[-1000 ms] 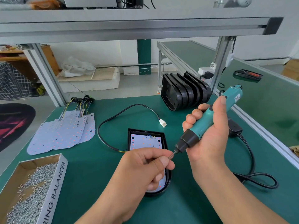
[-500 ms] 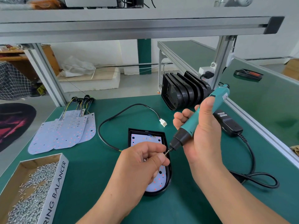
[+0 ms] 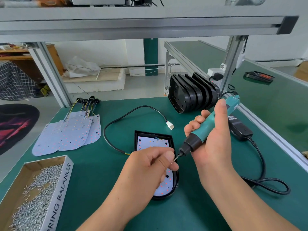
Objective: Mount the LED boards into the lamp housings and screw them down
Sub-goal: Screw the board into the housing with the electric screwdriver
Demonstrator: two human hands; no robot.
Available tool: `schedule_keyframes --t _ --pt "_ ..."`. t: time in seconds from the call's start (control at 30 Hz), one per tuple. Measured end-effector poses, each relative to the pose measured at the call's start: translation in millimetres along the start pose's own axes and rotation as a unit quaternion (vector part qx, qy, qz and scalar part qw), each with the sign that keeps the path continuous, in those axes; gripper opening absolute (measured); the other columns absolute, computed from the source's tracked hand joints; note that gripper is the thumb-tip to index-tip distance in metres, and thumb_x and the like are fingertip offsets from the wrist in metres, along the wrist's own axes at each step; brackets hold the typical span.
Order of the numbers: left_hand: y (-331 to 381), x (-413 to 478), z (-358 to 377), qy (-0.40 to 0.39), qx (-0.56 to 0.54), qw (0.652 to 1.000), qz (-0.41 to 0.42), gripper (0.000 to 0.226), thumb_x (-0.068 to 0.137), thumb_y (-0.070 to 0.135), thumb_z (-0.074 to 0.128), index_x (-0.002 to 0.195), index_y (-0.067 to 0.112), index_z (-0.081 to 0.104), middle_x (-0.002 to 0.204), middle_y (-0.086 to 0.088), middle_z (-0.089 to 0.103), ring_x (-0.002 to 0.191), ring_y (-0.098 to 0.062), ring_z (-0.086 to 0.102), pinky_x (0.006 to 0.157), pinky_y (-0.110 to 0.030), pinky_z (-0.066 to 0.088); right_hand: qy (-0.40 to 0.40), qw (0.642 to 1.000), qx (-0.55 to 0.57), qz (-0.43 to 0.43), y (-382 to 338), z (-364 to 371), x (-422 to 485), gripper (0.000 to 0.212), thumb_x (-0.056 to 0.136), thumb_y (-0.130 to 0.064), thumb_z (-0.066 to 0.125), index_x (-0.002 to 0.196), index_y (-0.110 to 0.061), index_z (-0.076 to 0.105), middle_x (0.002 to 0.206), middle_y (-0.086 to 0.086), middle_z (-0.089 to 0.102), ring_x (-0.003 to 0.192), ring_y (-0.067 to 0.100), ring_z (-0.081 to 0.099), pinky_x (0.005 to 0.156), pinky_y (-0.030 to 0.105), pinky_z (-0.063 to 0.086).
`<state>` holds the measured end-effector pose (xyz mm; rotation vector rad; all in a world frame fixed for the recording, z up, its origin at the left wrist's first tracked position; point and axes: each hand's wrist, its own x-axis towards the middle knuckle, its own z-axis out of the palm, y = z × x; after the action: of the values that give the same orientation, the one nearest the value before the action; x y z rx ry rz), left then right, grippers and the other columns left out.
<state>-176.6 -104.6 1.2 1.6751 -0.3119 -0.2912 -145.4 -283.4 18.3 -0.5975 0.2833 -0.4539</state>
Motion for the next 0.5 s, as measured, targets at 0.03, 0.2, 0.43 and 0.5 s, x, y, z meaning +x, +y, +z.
schedule_keyframes --t 0.03,0.2,0.43,0.5 --pt "-0.3 0.7 -2.7 0.005 0.016 1.0 0.01 0.026 0.096 0.055 0.066 0.095 0.033 0.081 0.071 0.007 0.067 0.058 -0.016 0.039 0.052 -0.022 0.035 0.0 1.0 0.006 0.0 -0.4 -1.0 0.4 0.056 0.086 -0.062 0.081 0.102 -0.014 0.056 0.075 -0.002 0.052 0.056 0.014 0.05 0.055 0.028 0.052" --pt "3.1 14.3 -35.3 0.163 0.078 0.983 0.044 0.032 0.088 0.06 0.058 0.091 0.035 0.077 0.061 0.013 0.057 0.05 -0.008 0.039 0.05 -0.021 0.034 -0.018 1.0 0.002 -0.011 -1.3 -5.5 3.8 0.052 0.087 -0.065 0.077 0.093 -0.017 0.057 0.075 -0.001 0.052 0.055 0.016 0.048 0.052 0.028 0.049" --pt "-6.8 29.7 -56.5 0.207 0.247 0.946 -0.032 0.043 0.102 0.051 0.063 0.075 0.018 0.067 0.05 0.013 0.043 0.047 -0.01 0.038 0.054 -0.031 0.032 -0.05 0.998 -0.041 -0.006 11.8 -7.6 3.0 0.043 0.094 -0.06 0.07 0.087 -0.019 0.057 0.072 0.0 0.051 0.054 0.016 0.047 0.051 0.028 0.048" --pt "-5.7 27.9 -54.2 0.198 0.226 0.954 -0.009 0.035 0.101 0.049 0.064 0.078 0.024 0.07 0.051 0.015 0.043 0.047 -0.008 0.037 0.053 -0.03 0.031 -0.049 0.998 -0.038 -0.009 11.2 -9.6 4.5 0.043 0.095 -0.059 0.07 0.088 -0.019 0.056 0.072 -0.001 0.051 0.054 0.016 0.047 0.051 0.028 0.048"
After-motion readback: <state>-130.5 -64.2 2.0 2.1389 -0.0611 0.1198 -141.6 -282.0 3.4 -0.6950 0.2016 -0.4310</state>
